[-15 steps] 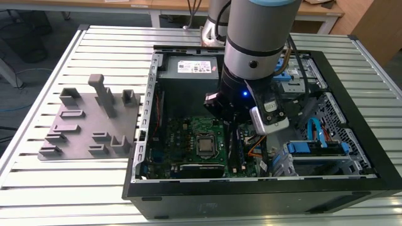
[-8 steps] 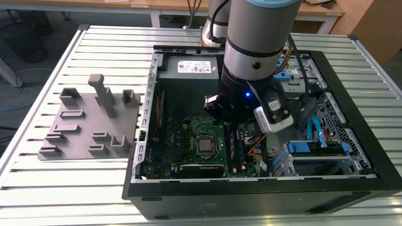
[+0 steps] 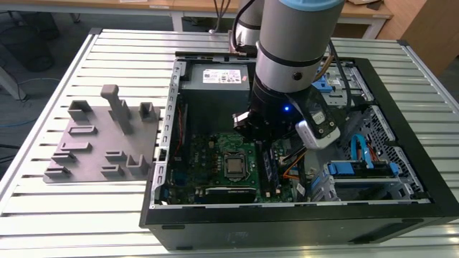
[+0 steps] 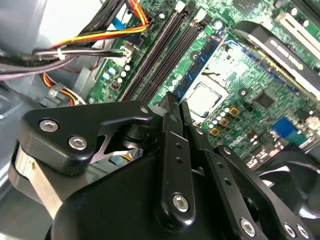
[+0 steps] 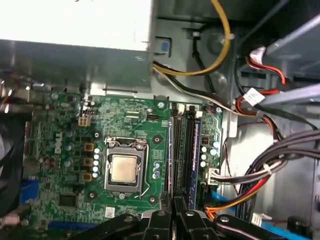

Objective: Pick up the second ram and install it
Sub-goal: 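Insert the second ram into the second slot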

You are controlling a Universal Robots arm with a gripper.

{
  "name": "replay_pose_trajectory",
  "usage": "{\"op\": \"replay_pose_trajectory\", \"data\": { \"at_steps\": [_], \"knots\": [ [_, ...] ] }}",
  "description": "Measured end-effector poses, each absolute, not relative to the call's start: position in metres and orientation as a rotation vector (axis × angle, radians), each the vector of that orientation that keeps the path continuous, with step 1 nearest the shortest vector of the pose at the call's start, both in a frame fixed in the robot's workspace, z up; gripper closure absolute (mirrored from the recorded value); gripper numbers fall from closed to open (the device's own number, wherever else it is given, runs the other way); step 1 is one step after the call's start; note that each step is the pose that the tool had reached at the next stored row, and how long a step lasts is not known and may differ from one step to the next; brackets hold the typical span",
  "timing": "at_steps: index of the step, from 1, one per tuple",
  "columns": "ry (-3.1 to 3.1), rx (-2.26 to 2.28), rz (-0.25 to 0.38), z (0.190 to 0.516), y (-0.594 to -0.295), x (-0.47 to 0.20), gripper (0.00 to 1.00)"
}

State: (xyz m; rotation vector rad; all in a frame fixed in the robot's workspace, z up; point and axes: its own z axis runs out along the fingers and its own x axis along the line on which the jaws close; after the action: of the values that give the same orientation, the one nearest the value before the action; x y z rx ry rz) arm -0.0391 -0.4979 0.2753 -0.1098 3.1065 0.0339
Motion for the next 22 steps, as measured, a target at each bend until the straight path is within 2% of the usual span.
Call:
{"op": "replay_pose_trajectory", "data": {
  "at_steps": [22],
  "knots": [
    [3.107,-0.11,0.034,0.262,-0.498,-0.039,0.86]
  ]
}}
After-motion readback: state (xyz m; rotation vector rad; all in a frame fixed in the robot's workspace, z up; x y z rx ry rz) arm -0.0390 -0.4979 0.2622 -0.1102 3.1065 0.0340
